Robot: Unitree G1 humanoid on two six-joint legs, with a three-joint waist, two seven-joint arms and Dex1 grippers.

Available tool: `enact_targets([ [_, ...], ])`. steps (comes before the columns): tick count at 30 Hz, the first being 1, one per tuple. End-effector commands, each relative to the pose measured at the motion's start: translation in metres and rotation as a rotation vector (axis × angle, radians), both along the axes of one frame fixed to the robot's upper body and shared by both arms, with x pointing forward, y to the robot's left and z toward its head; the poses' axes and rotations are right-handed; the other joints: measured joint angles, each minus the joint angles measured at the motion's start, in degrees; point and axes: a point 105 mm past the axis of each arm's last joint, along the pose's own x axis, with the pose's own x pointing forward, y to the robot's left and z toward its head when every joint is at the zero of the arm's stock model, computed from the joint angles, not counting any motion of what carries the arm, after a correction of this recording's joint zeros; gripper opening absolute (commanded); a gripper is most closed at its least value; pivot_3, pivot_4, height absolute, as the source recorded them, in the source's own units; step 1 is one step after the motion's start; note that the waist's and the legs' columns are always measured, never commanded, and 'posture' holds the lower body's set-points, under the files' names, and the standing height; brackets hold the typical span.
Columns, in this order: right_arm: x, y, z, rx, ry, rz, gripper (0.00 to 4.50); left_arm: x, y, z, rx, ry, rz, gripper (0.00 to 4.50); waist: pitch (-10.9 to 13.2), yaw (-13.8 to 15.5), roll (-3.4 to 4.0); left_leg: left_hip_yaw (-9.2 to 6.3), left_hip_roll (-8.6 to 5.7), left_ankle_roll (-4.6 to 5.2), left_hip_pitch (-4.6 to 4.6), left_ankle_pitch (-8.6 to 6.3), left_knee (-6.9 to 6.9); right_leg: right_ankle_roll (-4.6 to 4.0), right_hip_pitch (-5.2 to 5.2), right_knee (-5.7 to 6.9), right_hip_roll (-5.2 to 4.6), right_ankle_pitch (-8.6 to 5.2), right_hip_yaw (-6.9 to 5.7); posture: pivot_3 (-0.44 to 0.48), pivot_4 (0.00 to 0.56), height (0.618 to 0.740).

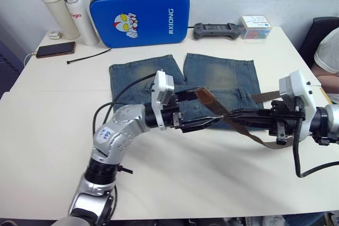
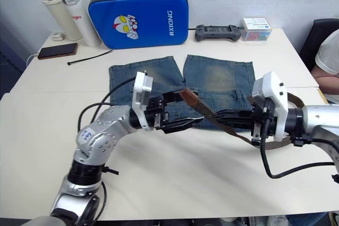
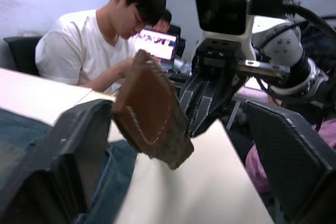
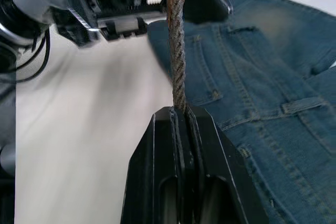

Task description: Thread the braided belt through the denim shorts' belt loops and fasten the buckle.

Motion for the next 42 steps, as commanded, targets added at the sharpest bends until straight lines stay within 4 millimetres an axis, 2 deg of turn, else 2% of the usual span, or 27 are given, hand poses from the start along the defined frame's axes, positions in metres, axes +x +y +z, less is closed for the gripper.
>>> enact_targets([
  [1, -0.001, -0.006, 0.007, -0.012, -0.051, -0.051, 0.0, -0.003, -0.004, 0.007, -0.009, -0.051, -0.044, 2.69, 0.0, 0.0, 0.0, 0.0, 0.0, 0.0, 0.0, 0.0, 0.0, 0.0, 0.0, 0.01, 0.0, 0.0, 0.0, 0.0, 0.15, 0.738],
  [3, 0.002, -0.01, 0.007, -0.009, -0.057, -0.092, 0.0, -0.001, -0.005, 0.001, 0.03, -0.066, -0.05, 1.72, 0.0, 0.0, 0.0, 0.0, 0.0, 0.0, 0.0, 0.0, 0.0, 0.0, 0.0, 0.01, 0.0, 0.0, 0.0, 0.0, 0.15, 0.738],
  [6, 0.005, -0.012, 0.007, -0.007, -0.063, -0.134, 0.0, 0.003, -0.007, 0.004, -0.001, -0.057, -0.054, 0.3, 0.0, -0.1, 0.0, 0.01, 0.0, 0.0, 0.01, 0.0, 0.0, 0.0, 0.0, 0.03, 0.01, 0.0, 0.02, 0.0, 0.15, 0.738],
  [7, 0.007, -0.014, 0.007, 0.0, -0.068, -0.16, 0.0, 0.004, -0.009, 0.007, -0.013, -0.063, -0.056, 0.02, 0.0, -0.1, 0.0, 0.01, 0.01, 0.0, 0.01, 0.0, 0.0, 0.0, 0.0, 0.03, 0.02, 0.0, 0.02, 0.0, 0.15, 0.738],
  [10, 0.015, -0.027, 0.009, 0.075, -0.068, -0.297, 0.0, 0.01, -0.017, 0.015, -0.04, -0.079, -0.055, 0.02, 0.0, 0.1, -0.02, 0.01, 0.0, 0.0, 0.0, 0.0, 0.02, 0.0, -0.01, 0.02, 0.01, 0.0, 0.02, 0.0, 0.15, 0.738],
  [13, 0.016, -0.051, 0.015, 0.17, -0.09, -0.445, 1.07, 0.026, -0.026, 0.024, -0.055, -0.08, -0.012, 0.0, 0.0, 1.0, -0.07, -0.02, -0.01, 0.04, -0.09, -0.01, 0.09, 0.08, -0.01, -0.02, 0.0, 0.05, 0.0, 0.0, 0.15, 0.738],
  [16, 0.002, -0.082, 0.035, 0.337, -0.143, -0.602, 2.57, 0.05, -0.036, 0.02, -0.025, 0.011, 0.062, 0.0, 0.0, 1.8, -0.07, 0.02, -0.05, 0.12, -0.15, -0.01, 0.12, 0.18, -0.02, -0.08, -0.01, 0.1, 0.04, 0.0, 0.15, 0.738],
  [18, -0.01, -0.084, 0.047, 0.439, -0.155, -0.631, 3.58, 0.062, -0.038, 0.021, -0.053, 0.093, 0.09, 0.0, 0.0, 1.8, -0.07, 0.04, -0.07, 0.15, -0.16, -0.01, 0.12, 0.19, -0.03, -0.08, -0.02, 0.11, 0.06, 0.0, 0.15, 0.738],
  [20, -0.023, -0.073, 0.052, 0.533, -0.167, -0.642, 4.43, 0.069, -0.041, 0.028, -0.109, 0.199, 0.084, 0.0, 0.0, 1.6, -0.09, 0.06, -0.05, 0.16, -0.16, -0.01, 0.09, 0.2, -0.02, 0.12, -0.01, 0.11, 0.07, 0.0, 0.15, 0.738],
  [23, -0.036, -0.047, 0.047, 0.698, -0.088, -0.621, 4.43, 0.072, -0.048, 0.042, -0.196, 0.333, 0.024, 0.0, 0.1, 1.2, -0.2, 0.09, 0.02, 0.14, -0.22, 0.0, 0.1, 0.2, -0.11, 0.25, 0.05, 0.11, 0.09, 0.0, 0.15, 0.738],
  [25, -0.037, -0.025, 0.026, 0.763, 0.035, -0.61, 4.43, 0.068, -0.053, 0.051, -0.22, 0.386, -0.046, 0.0, 0.1, 1.0, -0.3, 0.26, -0.01, 0.16, -0.32, 0.01, 0.12, 0.21, -0.3, 0.37, 0.04, 0.11, 0.24, 0.0, 0.15, 0.738],
  [28, -0.028, -0.006, 0.007, 0.912, 0.146, -0.643, 4.43, 0.072, -0.051, 0.057, -0.231, 0.409, -0.065, 0.0, 0.1, 0.5, -0.47, 0.34, 0.01, 0.14, -0.33, 0.02, 0.15, 0.23, -0.39, 0.49, 0.1, 0.11, 0.35, 0.0, 0.15, 0.738],
  [31, -0.009, -0.001, -0.008, 1.086, 0.223, -0.701, 4.43, 0.075, -0.045, 0.059, -0.231, 0.457, -0.09, 0.0, 0.0, -0.3, -0.45, 0.46, -0.02, 0.15, -0.32, 0.04, 0.14, 0.25, -0.54, 0.66, 0.1, 0.1, 0.52, 0.0, 0.15, 0.738],
  [35, 0.01, 0.001, -0.005, 1.316, 0.263, -0.706, 4.43, 0.068, -0.038, 0.062, -0.243, 0.492, -0.132, 0.0, 0.0, -0.7, -0.42, 0.59, 0.06, 0.03, -0.33, 0.08, 0.06, 0.25, -0.77, 0.75, 0.29, 0.09, 0.84, 0.0, 0.15, 0.738],
  [37, 0.014, 0.01, 0.002, 1.388, 0.277, -0.629, 4.43, 0.067, -0.038, 0.052, -0.184, 0.469, -0.088, 0.0, 0.0, -0.7, -0.42, 0.61, 0.07, 0.02, -0.33, 0.08, 0.05, 0.24, -0.8, 0.75, 0.33, 0.09, 0.9, 0.0, 0.15, 0.738],
  [42, 0.028, 0.029, 0.004, 1.416, 0.333, -0.552, 4.43, 0.061, -0.042, 0.041, -0.184, 0.512, -0.062, 0.0, 0.0, -0.6, -0.41, 0.64, 0.1, -0.01, -0.32, 0.07, 0.05, 0.24, -0.82, 0.74, 0.35, 0.1, 1.0, 0.0, 0.15, 0.738],
])
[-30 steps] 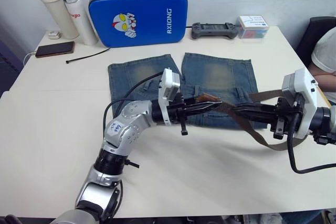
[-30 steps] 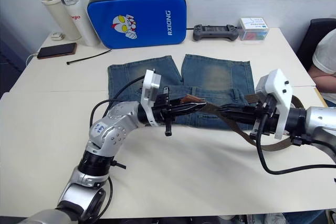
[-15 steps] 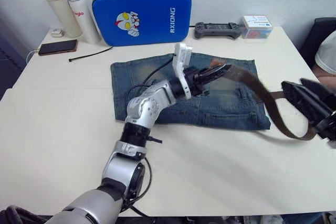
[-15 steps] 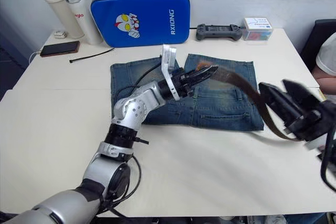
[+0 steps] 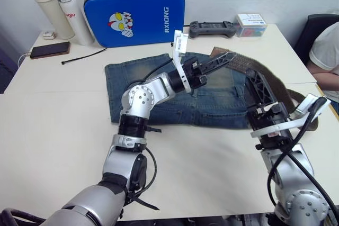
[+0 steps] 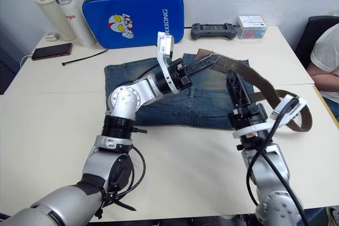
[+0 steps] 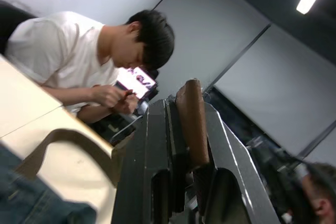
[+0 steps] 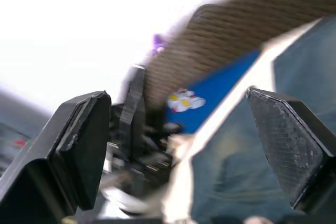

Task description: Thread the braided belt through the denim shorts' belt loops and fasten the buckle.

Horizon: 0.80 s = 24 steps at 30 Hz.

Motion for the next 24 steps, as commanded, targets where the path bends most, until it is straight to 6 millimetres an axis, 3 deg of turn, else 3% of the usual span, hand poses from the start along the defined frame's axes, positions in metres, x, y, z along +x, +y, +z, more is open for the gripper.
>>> enact_targets([
  [1, 0.003, 0.005, 0.008, 0.043, -0.042, 0.016, 4.43, -0.011, -0.007, 0.008, -0.017, -0.025, -0.012, 0.0, 0.0, 0.3, 0.0, 0.0, 0.0, 0.0, 0.0, 0.0, 0.0, 0.0, -0.01, -0.01, 0.0, 0.0, 0.0, 0.0, 0.15, 0.738],
  [7, 0.007, 0.012, 0.006, 0.007, -0.054, 0.041, 4.43, -0.006, -0.007, -0.004, 0.041, -0.008, 0.045, 0.0, 0.0, 0.2, 0.0, 0.05, 0.0, 0.02, -0.01, -0.02, 0.0, 0.0, -0.02, 0.0, 0.01, 0.0, 0.05, 0.0, 0.15, 0.738],
  [11, 0.008, 0.021, -0.005, 0.006, -0.005, 0.087, 4.43, 0.001, -0.006, 0.002, 0.012, 0.004, 0.079, 0.0, 0.0, 0.2, 0.0, 0.06, 0.01, 0.02, -0.01, -0.02, -0.01, 0.0, -0.03, 0.0, 0.02, 0.0, 0.06, 0.0, 0.15, 0.738],
  [18, 0.012, 0.002, 0.006, 0.104, -0.079, -0.006, 4.43, 0.001, -0.006, -0.002, 0.038, 0.033, 0.075, 0.0, 0.0, 0.2, 0.0, 0.08, 0.01, 0.02, -0.01, -0.02, -0.01, 0.0, -0.03, 0.01, 0.02, 0.0, 0.07, 0.0, 0.15, 0.738],
  [24, 0.018, -0.003, 0.007, 0.15, -0.105, -0.017, 4.43, -0.003, -0.007, -0.006, 0.05, 0.05, 0.063, 0.0, 0.0, 0.1, 0.0, 0.08, 0.01, 0.02, -0.01, -0.03, -0.01, 0.0, -0.04, 0.0, 0.02, 0.0, 0.07, 0.0, 0.15, 0.738],
])
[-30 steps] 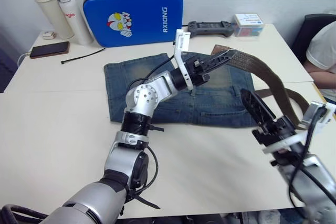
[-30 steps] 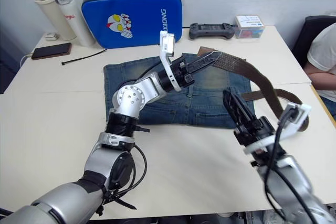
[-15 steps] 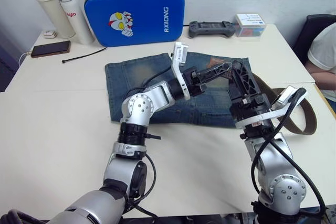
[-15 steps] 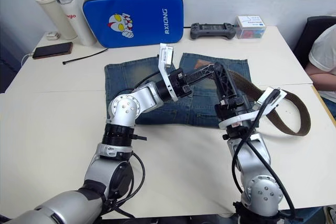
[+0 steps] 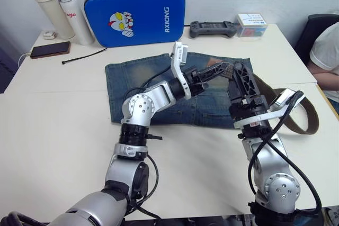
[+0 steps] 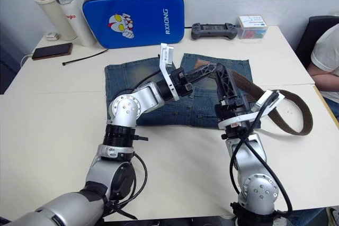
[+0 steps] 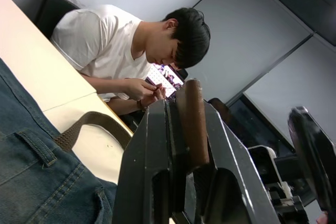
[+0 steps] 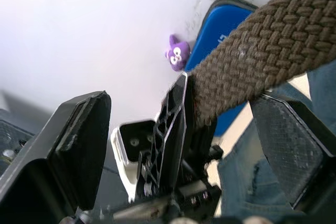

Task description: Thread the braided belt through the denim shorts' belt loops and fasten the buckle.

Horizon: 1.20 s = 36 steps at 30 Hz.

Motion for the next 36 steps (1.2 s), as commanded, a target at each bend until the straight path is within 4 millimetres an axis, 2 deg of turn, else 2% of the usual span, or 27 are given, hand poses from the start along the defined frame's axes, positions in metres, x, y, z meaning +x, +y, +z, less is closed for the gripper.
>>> enact_targets([
  [1, -0.001, -0.01, 0.011, 0.038, -0.071, -0.042, 4.43, -0.006, -0.002, 0.005, -0.015, -0.01, -0.019, 0.0, 0.0, 0.0, 0.0, 0.0, 0.0, 0.0, 0.0, 0.0, 0.0, 0.0, 0.0, 0.0, 0.0, 0.0, 0.0, 0.0, 0.15, 0.738],
  [6, 0.002, -0.012, 0.014, 0.083, -0.104, -0.049, 4.43, -0.007, -0.003, 0.004, -0.009, -0.005, -0.016, 0.0, 0.0, 0.0, 0.0, 0.0, 0.0, 0.0, 0.0, 0.0, 0.0, 0.0, -0.01, 0.0, 0.0, 0.0, 0.0, 0.0, 0.15, 0.738],
  [9, 0.001, -0.016, 0.014, 0.097, -0.117, -0.062, 4.43, -0.008, -0.003, -0.003, 0.04, -0.011, -0.014, 0.0, 0.0, 0.0, 0.0, 0.0, 0.0, -0.01, 0.0, -0.01, 0.0, 0.0, -0.01, 0.0, 0.0, 0.0, 0.0, 0.0, 0.15, 0.738],
  [11, 0.0, -0.021, 0.014, 0.119, -0.121, -0.082, 3.9, -0.009, -0.004, -0.005, 0.058, -0.017, -0.02, 0.0, 0.0, 0.0, 0.0, 0.0, 0.0, -0.01, 0.0, -0.01, 0.0, 0.0, -0.01, 0.01, 0.0, 0.0, 0.0, 0.0, 0.15, 0.738],
  [13, -0.001, -0.024, 0.013, 0.13, -0.125, -0.091, 3.18, -0.007, -0.005, -0.006, 0.068, -0.022, -0.012, 0.0, 0.0, 0.0, 0.0, 0.0, 0.0, -0.01, 0.0, -0.01, 0.0, 0.0, -0.01, 0.0, 0.0, 0.0, 0.0, 0.0, 0.15, 0.738],
  [14, -0.001, -0.024, 0.013, 0.133, -0.129, -0.091, 2.56, -0.007, -0.005, -0.005, 0.07, -0.023, -0.01, 0.0, 0.0, 0.0, 0.0, 0.0, 0.0, -0.01, 0.0, -0.01, 0.0, 0.0, -0.01, 0.0, 0.0, 0.0, 0.01, 0.0, 0.15, 0.738],
  [19, -0.002, -0.022, 0.014, 0.126, -0.137, -0.084, 0.18, -0.005, -0.005, -0.005, 0.073, -0.028, -0.002, 0.0, 0.0, 0.0, 0.0, 0.0, 0.0, -0.02, 0.0, -0.01, -0.01, 0.0, -0.02, -0.01, 0.0, 0.0, 0.01, 0.0, 0.15, 0.738],
  [23, -0.001, -0.021, 0.011, 0.097, -0.12, -0.082, 0.07, -0.001, -0.004, -0.005, 0.067, -0.033, 0.025, 0.0, 0.0, 0.0, 0.0, 0.0, 0.0, -0.02, 0.0, -0.01, -0.02, 0.0, -0.02, -0.02, 0.0, 0.0, 0.01, 0.0, 0.15, 0.738],
  [26, 0.001, -0.023, 0.008, 0.049, -0.102, -0.098, 0.07, -0.002, -0.002, 0.006, 0.005, -0.069, 0.014, 0.0, 0.0, 0.0, 0.0, 0.01, 0.0, -0.03, 0.0, -0.01, -0.02, 0.0, -0.02, -0.04, 0.0, 0.0, 0.01, 0.0, 0.15, 0.738],
  [28, 0.002, -0.03, 0.006, 0.012, -0.092, -0.133, 0.0, -0.005, 0.003, 0.014, -0.019, -0.113, 0.007, 0.95, 0.0, 0.0, 0.0, 0.01, 0.0, -0.02, 0.0, -0.01, -0.02, 0.0, -0.02, -0.04, 0.0, 0.0, 0.02, 0.0, 0.15, 0.738],
  [29, 0.002, -0.036, 0.007, -0.003, -0.088, -0.16, 0.0, -0.005, 0.005, 0.015, 0.007, -0.165, 0.022, 1.24, 0.0, 0.0, 0.01, 0.02, 0.0, -0.02, 0.0, -0.02, -0.02, 0.0, -0.03, -0.04, 0.0, 0.0, 0.02, 0.0, 0.15, 0.738],
  [32, 0.003, -0.053, 0.01, -0.078, -0.082, -0.227, 0.0, -0.007, 0.006, 0.009, 0.129, -0.336, 0.031, 2.63, 0.0, 0.0, 0.01, 0.04, 0.0, -0.03, 0.0, -0.01, -0.05, -0.01, -0.04, -0.05, 0.0, 0.0, 0.03, 0.0, 0.15, 0.738],
  [34, 0.002, -0.082, 0.016, -0.128, -0.073, -0.338, 0.0, -0.018, -0.003, -0.016, 0.32, -0.562, -0.042, 3.51, 0.0, 0.0, 0.03, 0.05, 0.0, -0.03, 0.0, -0.01, -0.06, 0.0, -0.04, -0.04, 0.0, 0.0, 0.03, 0.0, 0.15, 0.738],
  [36, 0.0, -0.104, 0.024, -0.173, -0.064, -0.426, 0.0, -0.03, -0.013, -0.037, 0.436, -0.716, -0.131, 4.43, 0.0, 0.3, 0.06, 0.09, -0.02, -0.03, 0.01, -0.01, -0.1, -0.01, -0.06, -0.06, -0.02, 0.0, 0.06, 0.0, 0.15, 0.738],
])
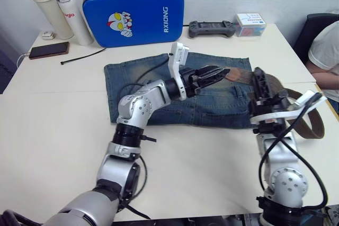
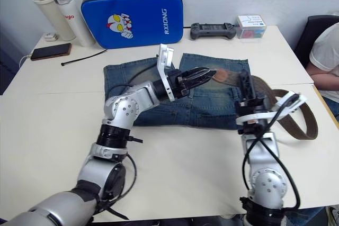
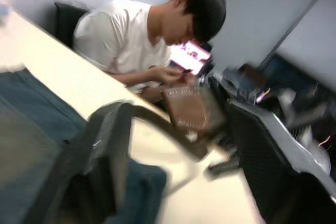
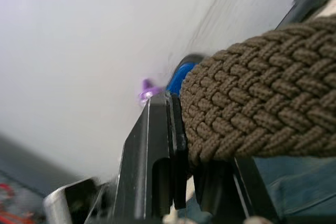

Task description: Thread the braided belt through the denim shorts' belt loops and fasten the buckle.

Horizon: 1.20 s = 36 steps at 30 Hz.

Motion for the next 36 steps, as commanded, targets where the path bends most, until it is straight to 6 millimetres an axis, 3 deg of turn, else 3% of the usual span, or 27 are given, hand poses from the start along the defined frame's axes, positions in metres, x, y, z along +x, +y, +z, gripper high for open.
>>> enact_targets([
  [1, -0.009, -0.031, 0.023, -0.058, -0.041, -0.135, 0.0, -0.029, -0.027, -0.021, 0.155, -0.229, -0.173, 4.43, 0.0, 0.2, 0.0, 0.0, -0.01, 0.01, 0.0, 0.0, 0.0, 0.0, 0.0, -0.02, -0.02, 0.0, 0.0, 0.0, 0.15, 0.738],
  [6, -0.013, -0.044, 0.027, -0.175, 0.059, -0.244, 0.0, -0.051, -0.053, -0.064, 0.344, -0.455, -0.347, 4.43, 0.0, 0.1, 0.02, 0.03, 0.0, 0.12, -0.03, -0.06, -0.03, 0.0, 0.03, -0.36, -0.1, 0.0, 0.0, 0.0, 0.15, 0.738],
  [12, -0.024, -0.045, 0.027, -0.166, 0.081, -0.306, 0.0, -0.031, -0.07, -0.074, 0.389, -0.575, -0.261, 4.43, 0.0, -0.1, 0.03, 0.24, 0.1, 0.45, 0.05, -0.21, -0.12, -0.01, 0.01, -0.27, -0.01, 0.0, 0.14, 0.0, 0.15, 0.738],
  [14, -0.03, -0.045, 0.028, -0.152, 0.08, -0.326, 0.0, -0.02, -0.075, -0.071, 0.374, -0.546, -0.202, 4.43, 0.0, 0.0, 0.02, 0.27, 0.09, 0.59, 0.05, -0.27, -0.1, 0.0, 0.01, -0.26, -0.01, 0.0, 0.16, 0.0, 0.15, 0.738],
  [18, -0.038, -0.044, 0.032, -0.147, 0.07, -0.349, 0.0, -0.008, -0.078, -0.085, 0.415, -0.489, -0.167, 4.43, 0.0, 0.1, 0.01, 0.29, 0.08, 0.67, -0.01, -0.32, -0.05, 0.1, 0.02, -0.26, -0.02, 0.05, 0.16, 0.0, 0.15, 0.738],
  [22, -0.043, -0.047, 0.036, -0.153, 0.067, -0.378, 0.0, -0.012, -0.078, -0.105, 0.499, -0.416, -0.232, 4.43, 0.0, 0.1, 0.01, 0.34, 0.08, 0.66, -0.04, -0.31, -0.03, 0.13, 0.01, -0.2, -0.02, 0.07, 0.19, 0.0, 0.15, 0.738],
  [29, -0.039, -0.042, 0.038, -0.163, 0.066, -0.363, 0.0, -0.009, -0.08, -0.112, 0.513, -0.371, -0.204, 4.43, 0.0, 0.1, 0.01, 0.35, 0.09, 0.67, -0.04, -0.32, -0.02, 0.13, 0.01, -0.2, -0.02, 0.07, 0.2, 0.0, 0.15, 0.738],
  [33, -0.034, -0.036, 0.038, -0.183, 0.065, -0.335, 0.0, -0.014, -0.079, -0.106, 0.436, -0.292, -0.247, 3.27, 0.0, 0.1, 0.02, 0.35, 0.09, 0.67, -0.04, -0.32, -0.01, 0.13, 0.01, -0.19, -0.02, 0.07, 0.2, 0.0, 0.15, 0.738],
  [36, -0.032, -0.03, 0.038, -0.2, 0.058, -0.305, 0.0, -0.017, -0.074, -0.107, 0.44, -0.288, -0.279, 1.96, 0.0, 0.0, 0.02, 0.35, 0.09, 0.66, -0.04, -0.31, -0.01, 0.13, 0.01, -0.18, -0.01, 0.07, 0.2, 0.0, 0.15, 0.738],
])
